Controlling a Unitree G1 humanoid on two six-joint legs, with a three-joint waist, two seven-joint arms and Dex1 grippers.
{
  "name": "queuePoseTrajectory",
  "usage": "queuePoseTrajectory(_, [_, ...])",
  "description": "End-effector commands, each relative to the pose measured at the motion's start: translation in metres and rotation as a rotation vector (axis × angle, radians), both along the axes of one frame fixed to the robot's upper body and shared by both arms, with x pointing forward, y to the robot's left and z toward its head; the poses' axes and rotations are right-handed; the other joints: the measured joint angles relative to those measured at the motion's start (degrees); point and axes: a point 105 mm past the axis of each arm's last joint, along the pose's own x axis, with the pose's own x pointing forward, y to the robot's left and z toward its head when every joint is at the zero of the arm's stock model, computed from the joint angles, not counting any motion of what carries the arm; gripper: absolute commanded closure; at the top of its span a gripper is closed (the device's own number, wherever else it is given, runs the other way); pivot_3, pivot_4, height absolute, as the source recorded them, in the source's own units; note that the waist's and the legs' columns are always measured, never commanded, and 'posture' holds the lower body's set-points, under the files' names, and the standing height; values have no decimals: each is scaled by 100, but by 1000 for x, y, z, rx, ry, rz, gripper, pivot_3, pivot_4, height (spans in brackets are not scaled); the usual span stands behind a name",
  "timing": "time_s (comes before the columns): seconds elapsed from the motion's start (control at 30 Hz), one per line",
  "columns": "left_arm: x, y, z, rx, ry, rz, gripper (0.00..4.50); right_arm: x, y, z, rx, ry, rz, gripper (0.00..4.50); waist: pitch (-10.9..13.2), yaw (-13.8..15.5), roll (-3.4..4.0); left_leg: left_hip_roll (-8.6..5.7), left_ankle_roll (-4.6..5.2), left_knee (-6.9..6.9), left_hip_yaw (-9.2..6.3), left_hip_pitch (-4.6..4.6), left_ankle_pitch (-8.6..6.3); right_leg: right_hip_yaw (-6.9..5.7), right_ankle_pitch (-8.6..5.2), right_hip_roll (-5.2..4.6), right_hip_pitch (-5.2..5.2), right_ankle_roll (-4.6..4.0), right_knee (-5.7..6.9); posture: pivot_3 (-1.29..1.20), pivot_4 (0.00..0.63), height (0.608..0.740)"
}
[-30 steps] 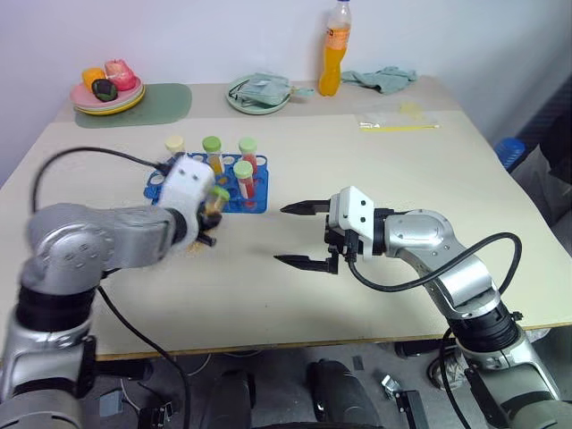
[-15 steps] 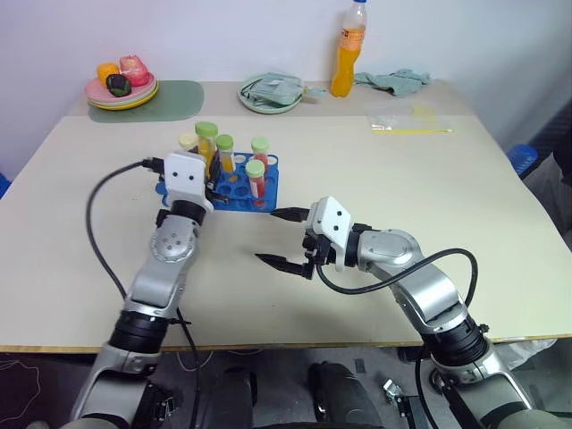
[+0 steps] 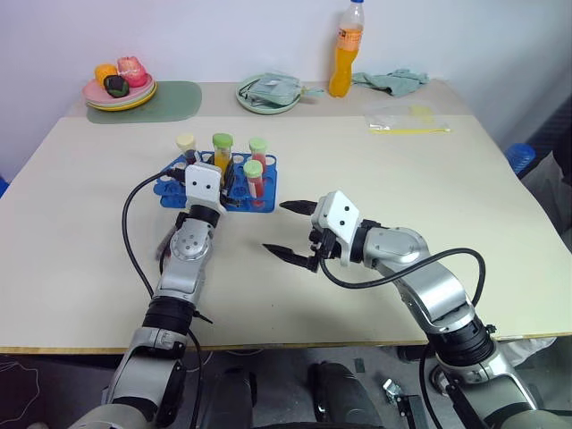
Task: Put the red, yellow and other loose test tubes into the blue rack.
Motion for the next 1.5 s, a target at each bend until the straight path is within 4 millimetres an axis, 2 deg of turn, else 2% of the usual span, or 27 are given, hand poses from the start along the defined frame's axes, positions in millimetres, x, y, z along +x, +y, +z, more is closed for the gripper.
queuePoseTrajectory(0.03, [3, 2, 15, 3, -71, 9, 3274, -4, -1, 14, 26, -51, 7, 179, 0, 2, 0, 0, 0, 0, 0, 0, 0, 0, 0, 0, 0, 0, 0, 0, 150, 740])
queuePoseTrajectory(0.47, [9, -7, 9, -81, -101, -52, 3274, -4, -2, 15, 26, -52, -1, 179, 0, 16, 0, -1, 0, 2, -3, 1, 0, -4, 2, 0, 6, 3, 0, 0, 150, 740])
queuePoseTrajectory(0.8, [2, -3, -10, -123, -78, -81, 3274, -4, -4, 16, 27, -58, -8, 179, 0, 9, 0, -2, 1, 3, -6, 2, -1, -5, 3, 0, 8, 5, 0, 0, 150, 740])
queuePoseTrajectory(0.9, [2, -1, -11, -151, -69, -82, 2088, -4, -4, 17, 27, -59, -5, 179, 0, 8, 0, -2, 2, 3, -6, 2, -1, -5, 3, 0, 8, 6, 0, 0, 150, 740])
queuePoseTrajectory(1.03, [-4, 8, 3, -144, -115, -74, 164, -3, -3, 19, 29, -68, -1, 179, 0, -15, 0, -2, 2, 3, -6, 2, -1, -5, 3, 0, 8, 6, 0, 0, 150, 740])
queuePoseTrajectory(1.07, [-9, 13, 8, -141, -124, -72, 39, -2, -4, 21, 32, -69, -3, 179, 0, -26, 0, -1, 2, 2, -6, 4, -1, -5, 3, 0, 8, 6, 1, 0, 150, 740])
queuePoseTrajectory(1.27, [-50, 44, 40, -94, -99, -99, 39, 4, -16, 25, 42, -63, -30, 179, 0, -42, 0, 8, 1, 1, -7, 9, -1, -4, 3, 3, 6, 5, 15, 0, 150, 740])
queuePoseTrajectory(1.37, [-71, 70, 45, -94, 43, -97, 39, 5, -24, 24, 33, -57, -30, 179, 1, -43, 1, 9, 2, 1, -6, 9, -1, -4, 3, 0, 6, 4, 14, 0, 150, 740])
queuePoseTrajectory(1.5, [-85, 106, 35, -44, 349, -6, 39, 8, -28, 24, 26, -51, -23, 179, 2, -42, 2, 12, 3, 1, -5, 13, -2, -5, 1, 3, 7, 2, 15, 0, 150, 740])
